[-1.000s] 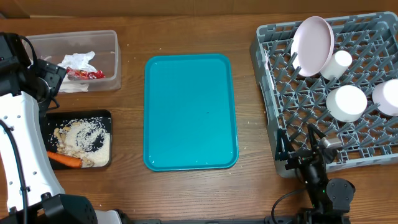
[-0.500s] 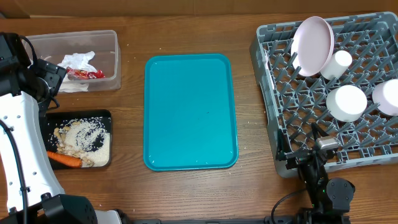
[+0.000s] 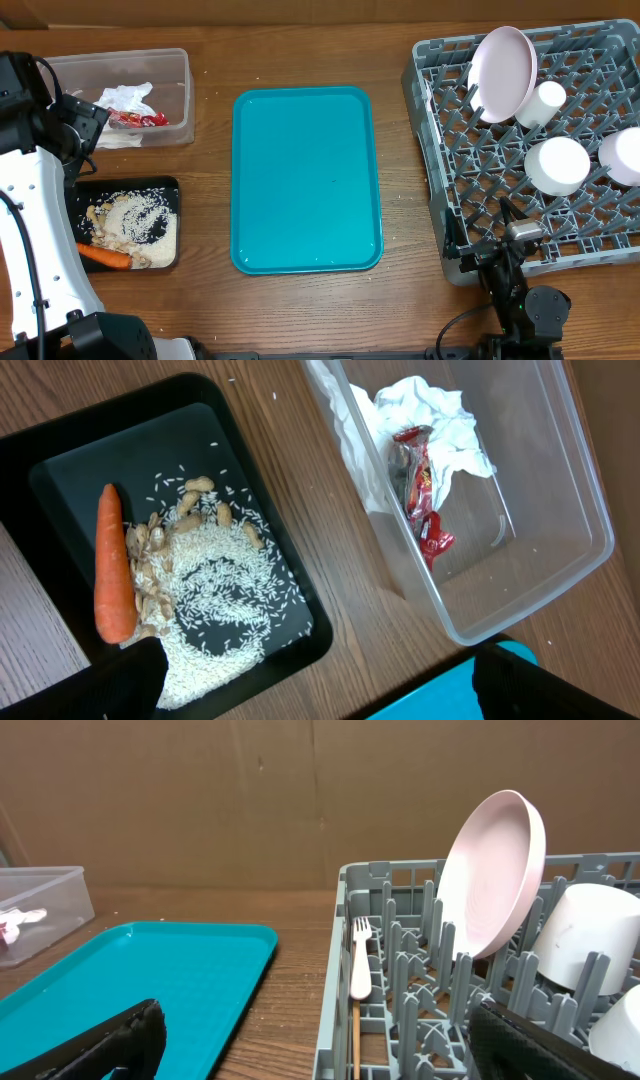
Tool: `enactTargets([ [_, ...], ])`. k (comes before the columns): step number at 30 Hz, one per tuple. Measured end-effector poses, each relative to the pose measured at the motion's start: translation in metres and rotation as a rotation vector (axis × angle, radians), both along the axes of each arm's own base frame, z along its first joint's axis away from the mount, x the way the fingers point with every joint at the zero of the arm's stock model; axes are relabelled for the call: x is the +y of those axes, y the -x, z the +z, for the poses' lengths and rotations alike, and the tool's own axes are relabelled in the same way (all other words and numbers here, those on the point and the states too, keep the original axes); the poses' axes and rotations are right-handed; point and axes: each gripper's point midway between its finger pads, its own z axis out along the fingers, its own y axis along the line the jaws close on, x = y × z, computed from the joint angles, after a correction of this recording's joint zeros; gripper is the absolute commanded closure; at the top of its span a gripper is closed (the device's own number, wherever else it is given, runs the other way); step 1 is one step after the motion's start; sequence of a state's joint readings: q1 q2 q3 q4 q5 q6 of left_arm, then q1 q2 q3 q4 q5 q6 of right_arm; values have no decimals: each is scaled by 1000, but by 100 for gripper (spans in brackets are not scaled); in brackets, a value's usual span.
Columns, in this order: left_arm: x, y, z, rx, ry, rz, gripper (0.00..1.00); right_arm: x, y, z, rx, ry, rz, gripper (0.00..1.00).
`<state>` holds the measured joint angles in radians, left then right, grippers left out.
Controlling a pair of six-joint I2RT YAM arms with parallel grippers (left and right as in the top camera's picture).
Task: Sort waste into correct bins and load items into the dishwasher rack
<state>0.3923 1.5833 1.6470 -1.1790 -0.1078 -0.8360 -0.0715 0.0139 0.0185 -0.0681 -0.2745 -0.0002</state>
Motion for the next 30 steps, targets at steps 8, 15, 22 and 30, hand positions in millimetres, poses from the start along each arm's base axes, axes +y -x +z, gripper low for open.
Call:
enactTargets([
  [8, 0, 0, -1, 2, 1, 0, 0, 0, 0, 0, 0, 0, 0, 0],
  [15, -16, 18, -10, 108, 23, -76, 0, 0, 0, 0, 0, 0, 0, 0],
  [22, -41, -3, -39, -11, -49, -278, 0, 0, 0, 1, -3, 1, 0, 0],
  [30, -134, -6, -75, -555, -262, -761, 0, 0, 0, 1, -4, 1, 3, 0],
])
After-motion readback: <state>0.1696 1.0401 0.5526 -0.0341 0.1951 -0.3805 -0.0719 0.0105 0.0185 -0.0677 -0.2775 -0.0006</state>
